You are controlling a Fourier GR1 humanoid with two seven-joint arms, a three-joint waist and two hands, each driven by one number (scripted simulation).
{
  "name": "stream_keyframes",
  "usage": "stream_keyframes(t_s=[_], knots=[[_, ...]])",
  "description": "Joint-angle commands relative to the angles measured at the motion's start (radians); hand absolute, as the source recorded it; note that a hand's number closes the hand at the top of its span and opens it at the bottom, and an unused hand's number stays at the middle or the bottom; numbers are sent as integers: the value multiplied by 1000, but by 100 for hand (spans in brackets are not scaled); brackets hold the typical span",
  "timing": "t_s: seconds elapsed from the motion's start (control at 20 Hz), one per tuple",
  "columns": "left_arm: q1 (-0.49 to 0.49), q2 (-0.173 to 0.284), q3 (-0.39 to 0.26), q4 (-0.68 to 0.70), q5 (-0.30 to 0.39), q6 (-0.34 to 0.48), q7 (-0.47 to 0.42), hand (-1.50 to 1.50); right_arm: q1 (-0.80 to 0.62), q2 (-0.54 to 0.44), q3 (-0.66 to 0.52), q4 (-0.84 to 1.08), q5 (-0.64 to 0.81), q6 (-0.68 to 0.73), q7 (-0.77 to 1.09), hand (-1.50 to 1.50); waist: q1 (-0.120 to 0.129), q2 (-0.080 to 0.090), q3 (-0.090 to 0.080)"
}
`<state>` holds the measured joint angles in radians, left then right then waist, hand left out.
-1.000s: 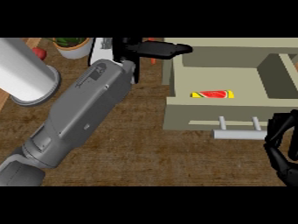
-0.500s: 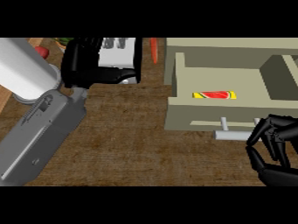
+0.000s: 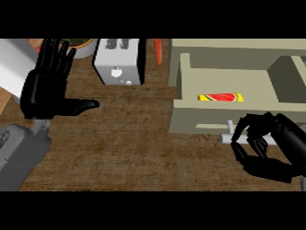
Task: Pick up the cup, place it into the drawer and close the drawer
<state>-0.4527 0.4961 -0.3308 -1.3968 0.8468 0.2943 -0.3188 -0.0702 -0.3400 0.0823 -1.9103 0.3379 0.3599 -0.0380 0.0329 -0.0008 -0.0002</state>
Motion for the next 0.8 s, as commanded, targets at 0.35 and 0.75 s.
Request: stream_keyframes(t_s=[0.35,0.75], knots=[[297,101,122,-188,14,-143,-14,-150,-170,75,131,395,350,-185,-124,-150,-11,1,1],[311,88,219,-60,-4,-294,-53,-150,-315,102,134,779,481,-267,-225,-150,-19,4,1]])
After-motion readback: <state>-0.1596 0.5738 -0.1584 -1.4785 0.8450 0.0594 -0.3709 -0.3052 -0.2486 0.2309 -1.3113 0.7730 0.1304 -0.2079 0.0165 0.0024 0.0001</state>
